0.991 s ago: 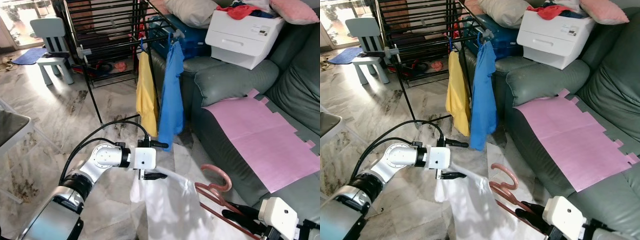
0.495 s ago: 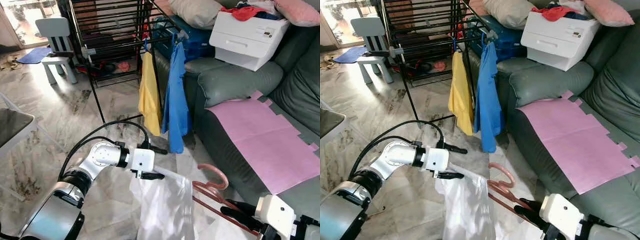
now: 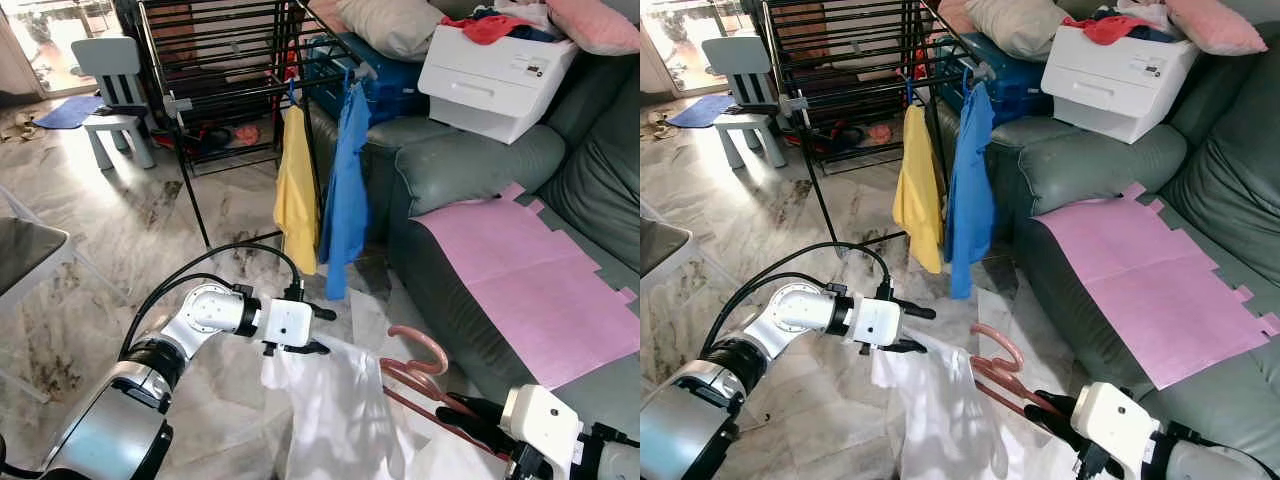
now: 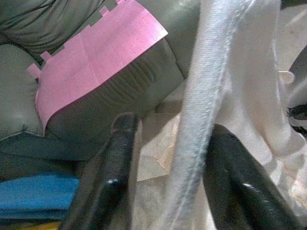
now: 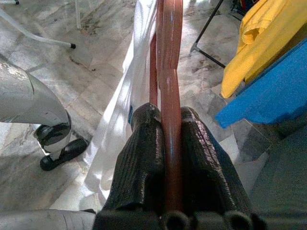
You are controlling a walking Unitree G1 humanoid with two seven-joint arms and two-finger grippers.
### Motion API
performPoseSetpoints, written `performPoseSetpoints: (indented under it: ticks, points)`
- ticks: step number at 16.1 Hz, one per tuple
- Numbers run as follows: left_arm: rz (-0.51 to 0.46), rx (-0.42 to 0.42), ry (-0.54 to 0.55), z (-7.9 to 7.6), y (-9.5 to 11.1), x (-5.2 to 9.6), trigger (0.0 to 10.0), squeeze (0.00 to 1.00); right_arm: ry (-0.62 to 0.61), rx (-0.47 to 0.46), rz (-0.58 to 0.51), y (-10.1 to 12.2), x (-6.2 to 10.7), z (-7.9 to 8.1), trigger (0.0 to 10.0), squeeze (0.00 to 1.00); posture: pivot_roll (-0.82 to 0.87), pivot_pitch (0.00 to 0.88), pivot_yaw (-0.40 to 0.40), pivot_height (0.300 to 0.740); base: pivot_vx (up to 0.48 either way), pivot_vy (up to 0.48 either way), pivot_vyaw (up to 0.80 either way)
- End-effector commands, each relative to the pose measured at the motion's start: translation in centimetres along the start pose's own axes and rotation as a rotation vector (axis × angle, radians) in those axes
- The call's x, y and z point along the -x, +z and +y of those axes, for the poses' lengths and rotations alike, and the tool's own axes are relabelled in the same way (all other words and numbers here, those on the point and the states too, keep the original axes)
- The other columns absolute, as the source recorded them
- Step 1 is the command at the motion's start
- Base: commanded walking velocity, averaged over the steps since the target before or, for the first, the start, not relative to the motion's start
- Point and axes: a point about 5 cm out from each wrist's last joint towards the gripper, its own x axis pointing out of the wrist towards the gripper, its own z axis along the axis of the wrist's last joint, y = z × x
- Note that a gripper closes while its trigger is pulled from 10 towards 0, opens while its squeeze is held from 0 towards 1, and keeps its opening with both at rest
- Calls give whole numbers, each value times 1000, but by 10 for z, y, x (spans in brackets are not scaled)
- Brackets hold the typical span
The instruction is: Hang hanger
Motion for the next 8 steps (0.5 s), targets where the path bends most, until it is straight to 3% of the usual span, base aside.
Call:
performPoseSetpoints:
  ticks: [1, 8]
  points:
    - [6, -30, -11, 6, 3, 2, 0, 0, -3, 29, -35, 6, -2, -1, 10000, 0, -56, 0, 36, 740, 0, 0, 0]
    - [-5, -34, -56, -1, 2, 0, 0, 0, -14, 39, -39, 5, -5, 0, 10000, 0, -58, 0, 40, 740, 0, 0, 0]
